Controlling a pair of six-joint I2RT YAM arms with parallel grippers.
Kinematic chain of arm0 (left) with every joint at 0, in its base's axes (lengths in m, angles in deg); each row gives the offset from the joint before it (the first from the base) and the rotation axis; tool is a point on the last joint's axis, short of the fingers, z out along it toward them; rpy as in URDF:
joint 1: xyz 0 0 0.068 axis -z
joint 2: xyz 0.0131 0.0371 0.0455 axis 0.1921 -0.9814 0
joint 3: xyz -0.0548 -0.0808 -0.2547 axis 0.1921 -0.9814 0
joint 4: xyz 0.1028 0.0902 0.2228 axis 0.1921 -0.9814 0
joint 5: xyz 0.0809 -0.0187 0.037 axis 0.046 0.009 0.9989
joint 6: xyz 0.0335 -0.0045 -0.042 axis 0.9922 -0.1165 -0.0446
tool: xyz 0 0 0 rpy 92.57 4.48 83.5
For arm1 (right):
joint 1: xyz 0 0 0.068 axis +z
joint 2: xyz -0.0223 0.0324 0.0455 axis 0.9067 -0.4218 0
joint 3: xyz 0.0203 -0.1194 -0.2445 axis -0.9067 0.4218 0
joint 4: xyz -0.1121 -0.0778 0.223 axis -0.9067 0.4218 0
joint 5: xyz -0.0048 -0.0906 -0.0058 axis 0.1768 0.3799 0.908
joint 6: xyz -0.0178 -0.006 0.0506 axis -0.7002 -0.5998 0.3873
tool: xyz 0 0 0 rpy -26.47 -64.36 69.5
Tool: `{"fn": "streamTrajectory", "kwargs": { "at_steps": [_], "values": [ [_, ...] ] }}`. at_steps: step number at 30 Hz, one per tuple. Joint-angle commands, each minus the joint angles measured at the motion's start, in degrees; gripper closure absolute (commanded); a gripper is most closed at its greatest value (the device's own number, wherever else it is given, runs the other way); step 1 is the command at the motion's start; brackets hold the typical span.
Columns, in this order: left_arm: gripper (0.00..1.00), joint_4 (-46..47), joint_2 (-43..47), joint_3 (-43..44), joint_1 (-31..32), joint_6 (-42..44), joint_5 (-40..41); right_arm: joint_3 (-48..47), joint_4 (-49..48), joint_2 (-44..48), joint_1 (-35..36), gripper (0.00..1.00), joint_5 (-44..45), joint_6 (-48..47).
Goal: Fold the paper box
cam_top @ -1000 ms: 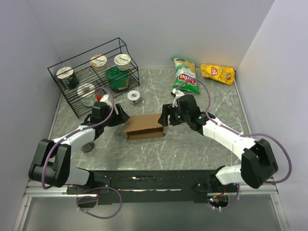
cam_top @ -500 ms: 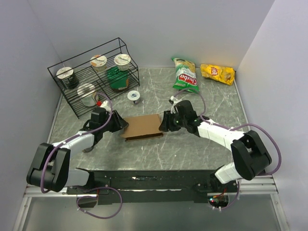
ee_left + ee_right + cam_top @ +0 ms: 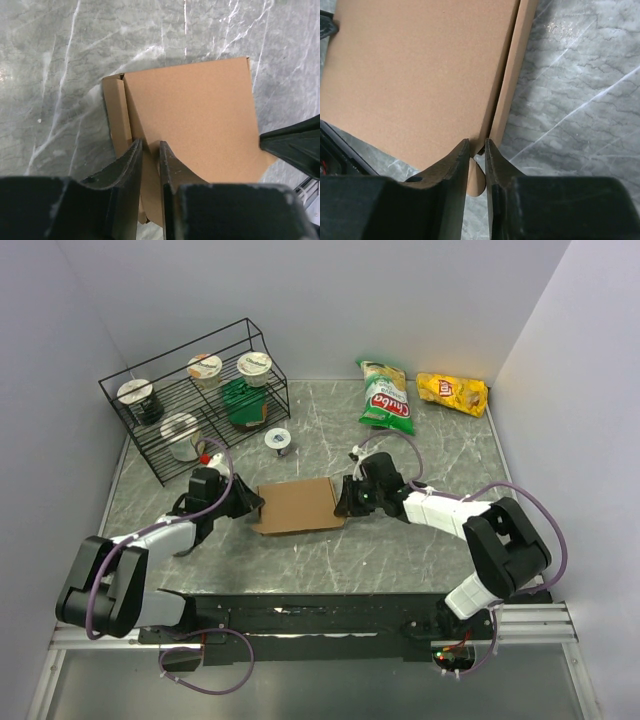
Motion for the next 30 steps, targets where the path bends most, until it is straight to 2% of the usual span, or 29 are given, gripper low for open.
{"fn": "streamTrajectory", "kwargs": {
  "at_steps": [1, 7, 11, 15, 21, 30],
  "values": [
    [0.77, 3.2, -1.51, -1.36, 0.51, -2.67, -3.96, 1.03, -2.68, -1.16, 0.22, 0.76, 0.61, -0.34],
    [0.75, 3.56, -0.98, -0.57, 0.6, -3.29, -2.91, 2.08, -3.3, -0.46, 0.22, 0.77, 0.62, 0.89],
    [0.74, 3.47, -4.49, 1.7, 0.86, -1.54, -3.53, 3.05, -3.39, 0.68, 0.22, 0.76, 0.52, 1.41],
    [0.75, 1.71, -8.88, 4.35, 1.21, 2.68, -1.78, 3.31, -2.16, 0.69, -0.04, 0.64, 2.11, 1.33],
    [0.76, 1.01, -9.77, 6.37, 1.3, 8.13, -0.45, 2.35, -1.46, 2.27, -2.5, 0.45, 2.81, 0.36],
    [0.77, -0.13, -11.61, 9.71, 2.7, 12.17, -0.54, -0.73, -2.07, -0.63, -6.02, 0.38, -2.54, -0.17]
  ]
}}
